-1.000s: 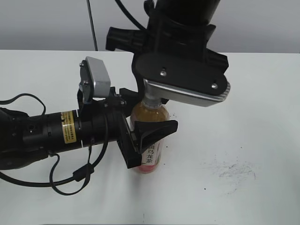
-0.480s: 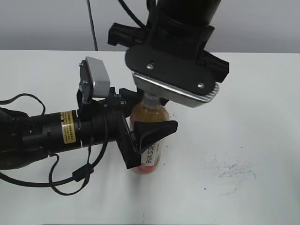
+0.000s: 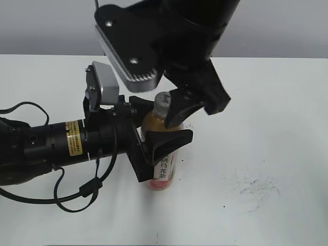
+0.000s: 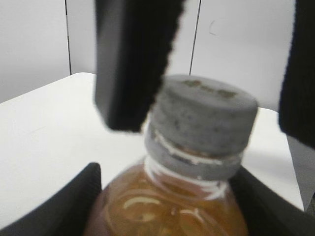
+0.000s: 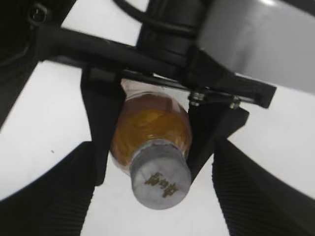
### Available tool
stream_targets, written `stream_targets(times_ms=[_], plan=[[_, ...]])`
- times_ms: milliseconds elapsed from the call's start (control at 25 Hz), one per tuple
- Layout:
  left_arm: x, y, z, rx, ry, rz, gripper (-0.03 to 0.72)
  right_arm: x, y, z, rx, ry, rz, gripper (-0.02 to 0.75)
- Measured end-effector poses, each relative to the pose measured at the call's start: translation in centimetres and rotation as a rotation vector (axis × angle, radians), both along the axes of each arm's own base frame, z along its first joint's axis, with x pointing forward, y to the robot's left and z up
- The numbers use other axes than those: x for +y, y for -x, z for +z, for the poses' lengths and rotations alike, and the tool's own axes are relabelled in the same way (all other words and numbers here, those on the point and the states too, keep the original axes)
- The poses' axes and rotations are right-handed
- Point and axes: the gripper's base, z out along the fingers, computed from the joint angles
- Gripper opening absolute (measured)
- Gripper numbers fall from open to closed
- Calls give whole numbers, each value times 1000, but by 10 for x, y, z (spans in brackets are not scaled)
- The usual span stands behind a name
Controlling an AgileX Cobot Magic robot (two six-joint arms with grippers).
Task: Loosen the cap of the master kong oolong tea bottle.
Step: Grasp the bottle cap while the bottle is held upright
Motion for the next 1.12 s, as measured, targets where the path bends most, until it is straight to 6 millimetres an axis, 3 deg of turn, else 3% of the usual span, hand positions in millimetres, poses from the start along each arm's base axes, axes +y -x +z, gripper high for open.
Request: stream_targets(times_ms=[280, 440, 800, 1120], plan=[[0, 0, 0, 0, 0, 0, 447, 7, -10, 4, 163, -191, -739, 508], [0, 0, 0, 0, 0, 0, 447, 5, -8, 3, 292, -203, -1058, 468], [0, 0, 0, 0, 0, 1, 447, -3, -3, -1, 413, -133, -1435, 396], [0, 0, 0, 0, 1, 2, 447, -3, -2, -1, 465, -151, -1590, 282]])
